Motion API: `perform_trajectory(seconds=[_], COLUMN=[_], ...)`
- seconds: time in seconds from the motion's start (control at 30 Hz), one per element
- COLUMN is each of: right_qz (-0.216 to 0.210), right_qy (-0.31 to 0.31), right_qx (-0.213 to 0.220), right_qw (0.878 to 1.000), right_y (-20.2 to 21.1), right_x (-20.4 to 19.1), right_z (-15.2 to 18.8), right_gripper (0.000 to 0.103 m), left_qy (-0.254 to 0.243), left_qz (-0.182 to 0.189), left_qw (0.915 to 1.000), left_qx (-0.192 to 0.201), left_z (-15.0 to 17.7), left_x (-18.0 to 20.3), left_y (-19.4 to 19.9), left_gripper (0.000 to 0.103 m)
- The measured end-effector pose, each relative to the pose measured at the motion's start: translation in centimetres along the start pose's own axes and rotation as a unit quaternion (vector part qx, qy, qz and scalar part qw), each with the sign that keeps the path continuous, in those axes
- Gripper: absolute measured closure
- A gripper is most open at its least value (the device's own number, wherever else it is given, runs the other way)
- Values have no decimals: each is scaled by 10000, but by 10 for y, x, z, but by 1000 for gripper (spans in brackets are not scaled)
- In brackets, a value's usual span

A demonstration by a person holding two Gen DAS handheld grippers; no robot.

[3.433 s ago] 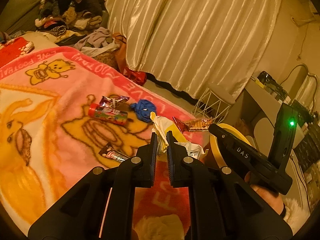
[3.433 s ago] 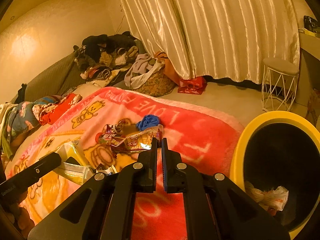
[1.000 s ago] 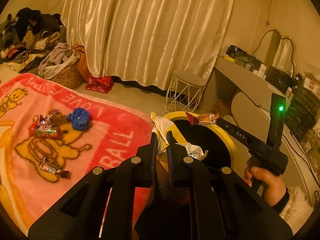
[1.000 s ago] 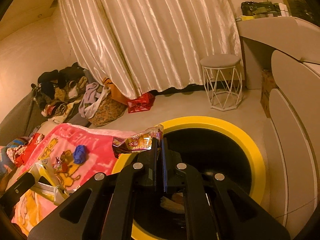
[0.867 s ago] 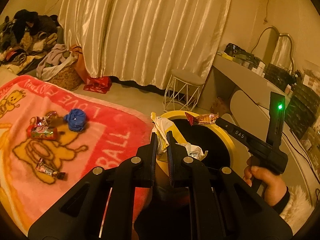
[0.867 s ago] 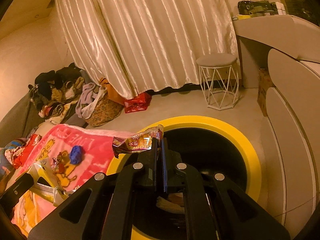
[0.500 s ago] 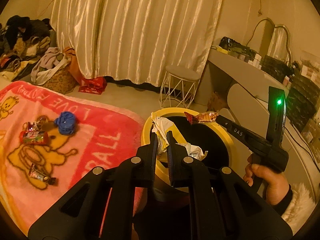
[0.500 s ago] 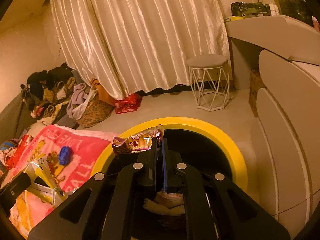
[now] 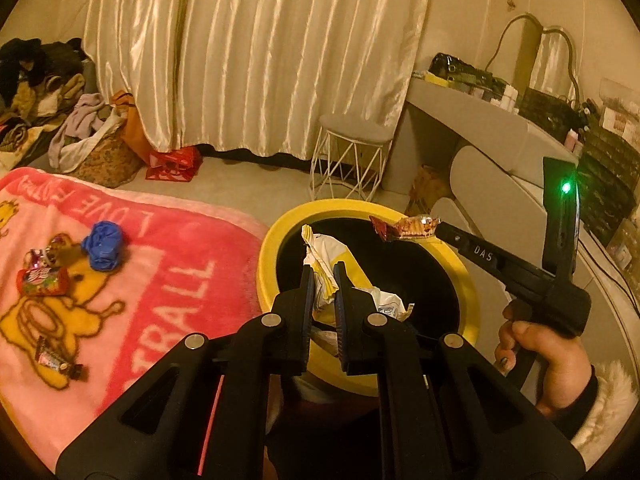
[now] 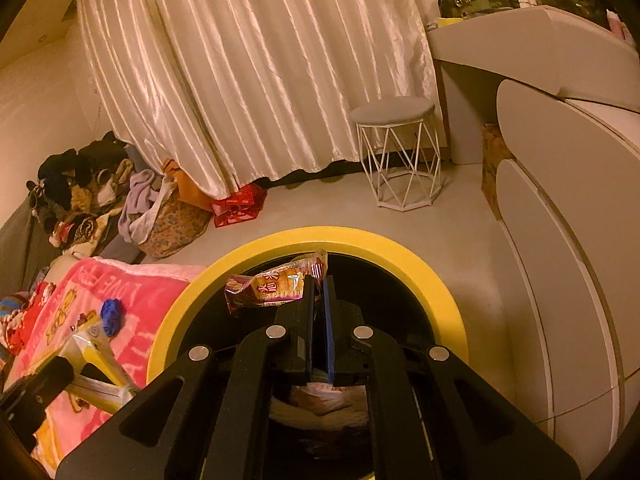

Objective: Collect trash
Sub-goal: 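Hold both closed tools with their wrappers above the bin opening, then open both tools to drop the white-yellow and gold wrappers into the bin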

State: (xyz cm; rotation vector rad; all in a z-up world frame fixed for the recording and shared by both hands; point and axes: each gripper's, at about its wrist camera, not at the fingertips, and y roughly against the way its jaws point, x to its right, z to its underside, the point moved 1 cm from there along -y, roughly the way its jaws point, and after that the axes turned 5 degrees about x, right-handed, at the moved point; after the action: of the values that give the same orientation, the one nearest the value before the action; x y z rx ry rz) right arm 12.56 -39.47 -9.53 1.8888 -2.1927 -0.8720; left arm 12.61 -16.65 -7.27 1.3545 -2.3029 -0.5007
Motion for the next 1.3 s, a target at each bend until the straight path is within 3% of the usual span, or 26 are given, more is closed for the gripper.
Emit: perform_trajectory(seconds=[0.23, 0.27, 0.3, 0.37, 0.43, 0.57, 0.67, 0.97, 1.3], right_qz=[-77, -81, -76, -79, -65, -56, -60, -106, -616], right_qy=[41, 34, 23, 2, -3, 33, 117, 483, 823], right_qx=[-50, -61, -73, -62, -55, -48, -17, 150, 214], right_qw=[9999, 9999, 9999, 9999, 10000, 10000, 9999, 9987, 9945], right_y=[-3, -4, -5, -4, -3, -3, -2, 4, 14], right_x=[0, 0, 0, 0, 0, -2, -5, -25, -69], right_z=[0, 0, 1, 1, 0, 1, 1, 2, 7], right_gripper=[97, 95, 85, 68, 64, 51, 49, 33, 27], left_qy=[-60, -42, -19, 46, 59, 205, 214, 445, 628], left_qz=[108, 139, 155, 211, 251, 166, -66, -484, -994], left_qw=[9998, 9998, 9998, 9997, 9996, 9996, 9997, 9976, 9918], left_qx=[-156, -140, -140, -142, -87, -22, 71, 211, 498], left_z=[2, 4, 5, 6, 7, 7, 6, 5, 1], left_x=[7, 8, 7, 6, 6, 0, -5, -29, -58], left_y=[-19, -21, -22, -23, -20, -13, -5, 16, 44], left_gripper=[94, 88, 75, 58, 51, 21, 11, 11, 11])
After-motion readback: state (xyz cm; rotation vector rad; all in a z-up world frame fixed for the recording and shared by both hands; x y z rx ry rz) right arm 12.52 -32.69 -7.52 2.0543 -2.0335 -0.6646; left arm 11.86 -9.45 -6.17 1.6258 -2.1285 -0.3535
